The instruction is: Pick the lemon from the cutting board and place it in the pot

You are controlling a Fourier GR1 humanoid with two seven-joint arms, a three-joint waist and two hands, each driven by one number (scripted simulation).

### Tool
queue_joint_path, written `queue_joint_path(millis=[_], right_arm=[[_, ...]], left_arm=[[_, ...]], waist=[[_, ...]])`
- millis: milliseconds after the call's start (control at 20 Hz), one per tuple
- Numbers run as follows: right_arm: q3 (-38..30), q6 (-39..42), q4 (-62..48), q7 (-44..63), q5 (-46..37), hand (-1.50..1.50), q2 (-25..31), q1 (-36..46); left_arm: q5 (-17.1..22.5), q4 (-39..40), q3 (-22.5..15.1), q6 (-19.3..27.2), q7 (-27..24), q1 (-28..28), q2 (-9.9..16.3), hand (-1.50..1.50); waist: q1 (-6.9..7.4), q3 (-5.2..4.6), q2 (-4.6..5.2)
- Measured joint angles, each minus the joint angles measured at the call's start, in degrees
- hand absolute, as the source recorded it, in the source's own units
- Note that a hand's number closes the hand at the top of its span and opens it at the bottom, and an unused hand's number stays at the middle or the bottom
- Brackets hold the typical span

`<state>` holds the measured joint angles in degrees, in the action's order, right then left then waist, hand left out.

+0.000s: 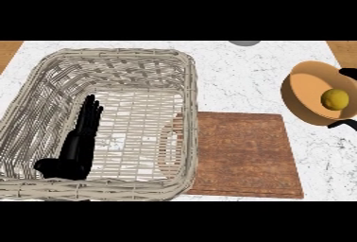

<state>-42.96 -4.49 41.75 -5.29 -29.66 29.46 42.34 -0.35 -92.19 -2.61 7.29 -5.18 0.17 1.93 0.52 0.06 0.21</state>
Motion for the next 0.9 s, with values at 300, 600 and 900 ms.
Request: queue_joint_path(millis=[300,600,900], right_arm=[[-3.9,1.2,-5.9,-6.4,6.0,-1.5,6.4,-1.6],[-5.5,4.2,-11.7,-13.8,10.5,-1.5,11.7,-4.5],[-6.3,6.6,-18.4,-17.9,13.0,-1.5,18.5,-5.6]], left_arm=[[-0.1,-0.3,0.2,-0.2,0.0,0.1,0.1,0.0],[-0.4,0.7,0.0,-0.3,-1.4,0.5,-0.4,0.0],[-0.8,0.8,0.1,0.1,-1.2,-0.2,-0.7,0.0]], waist=[[0.1,-0.01,0.04],[0.12,0.0,0.08],[0.33,0.02,0.15]])
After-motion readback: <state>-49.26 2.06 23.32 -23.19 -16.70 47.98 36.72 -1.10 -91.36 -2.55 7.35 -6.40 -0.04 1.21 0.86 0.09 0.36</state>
